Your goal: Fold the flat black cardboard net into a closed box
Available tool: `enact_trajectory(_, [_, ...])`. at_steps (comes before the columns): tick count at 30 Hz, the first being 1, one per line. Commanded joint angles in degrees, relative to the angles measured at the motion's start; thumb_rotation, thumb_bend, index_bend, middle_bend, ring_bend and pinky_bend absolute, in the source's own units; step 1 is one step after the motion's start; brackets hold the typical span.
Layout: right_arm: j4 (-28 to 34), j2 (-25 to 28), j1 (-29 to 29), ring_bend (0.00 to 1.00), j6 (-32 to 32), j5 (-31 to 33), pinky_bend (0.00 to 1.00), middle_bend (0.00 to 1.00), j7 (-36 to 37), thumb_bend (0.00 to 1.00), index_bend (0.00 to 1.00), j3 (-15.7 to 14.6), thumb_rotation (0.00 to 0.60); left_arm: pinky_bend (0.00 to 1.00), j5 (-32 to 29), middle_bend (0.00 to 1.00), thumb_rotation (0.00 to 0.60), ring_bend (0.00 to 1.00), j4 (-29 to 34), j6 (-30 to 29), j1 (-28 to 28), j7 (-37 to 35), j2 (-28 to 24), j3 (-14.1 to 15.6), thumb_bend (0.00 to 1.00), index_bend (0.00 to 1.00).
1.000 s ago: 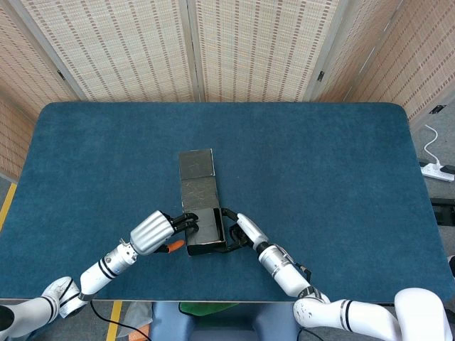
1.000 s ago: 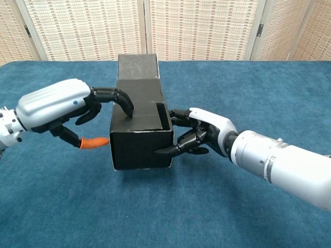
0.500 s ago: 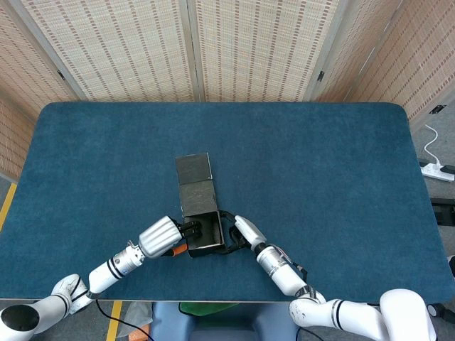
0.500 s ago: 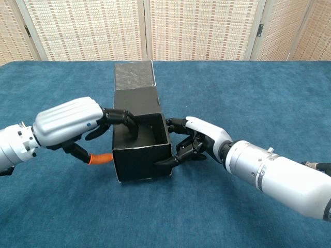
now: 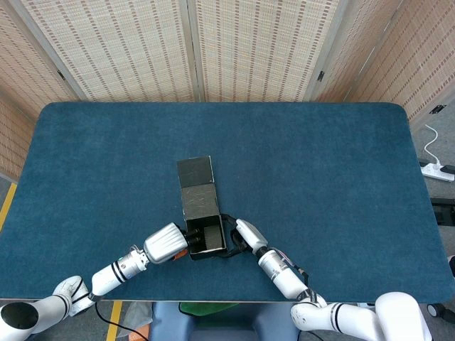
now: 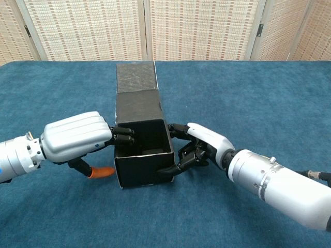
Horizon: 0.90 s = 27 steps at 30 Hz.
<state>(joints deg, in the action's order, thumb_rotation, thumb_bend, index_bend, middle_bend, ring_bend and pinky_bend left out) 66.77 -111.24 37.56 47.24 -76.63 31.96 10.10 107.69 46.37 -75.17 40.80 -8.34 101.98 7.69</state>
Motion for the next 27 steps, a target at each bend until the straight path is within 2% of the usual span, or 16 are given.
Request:
enact_trajectory(1, [-0.29, -0.1, -0.3, 0.8, 0.7, -0.68, 1.0, 0.5, 0.41, 0.23, 0.47, -0.42, 0.6, 0.88, -0.82, 0.42, 0.6, 0.81, 2.92, 2.01, 0.48, 2.57, -1.21, 0.06, 0.32, 0.44])
enact_trajectory(11, [-0.77, -0.55, -0.82, 0.8, 2.16, -2.13, 1.0, 0.5, 1.34, 0.23, 0.47, -1.35, 0.6, 0.87, -1.5, 0.51, 0.6, 0.81, 5.21, 3.97, 0.88, 7.0, -1.6, -0.04, 0.32, 0.56])
enact_trajectory(16, [-0.79, -0.75, -1.2, 0.8, 2.88, -2.44, 1.0, 0.5, 1.69, 0.23, 0.47, -1.62, 0.6, 0.86, -1.91, 0.6, 0.6, 0.81, 5.44, 4.96, 0.94, 9.9, -1.3, -0.2, 0.32, 0.66])
enact_trajectory(20, [-0.59, -0.85, -1.52, 0.8, 3.34, -2.52, 1.0, 0.5, 1.97, 0.23, 0.47, -1.75, 0.6, 0.85, -2.21, 0.64, 0.6, 0.81, 5.74, 5.3, 0.83, 10.32, -1.27, -0.06, 0.33, 0.69])
enact_trajectory(27, [-0.33, -0.9, -1.93, 0.8, 3.97, -2.56, 1.0, 0.5, 2.02, 0.23, 0.47, -1.8, 0.6, 0.85, -1.7, 0.71, 0.6, 0.82, 5.17, 1.81, 0.27, 8.68, -0.88, -0.32, 0.33, 0.75])
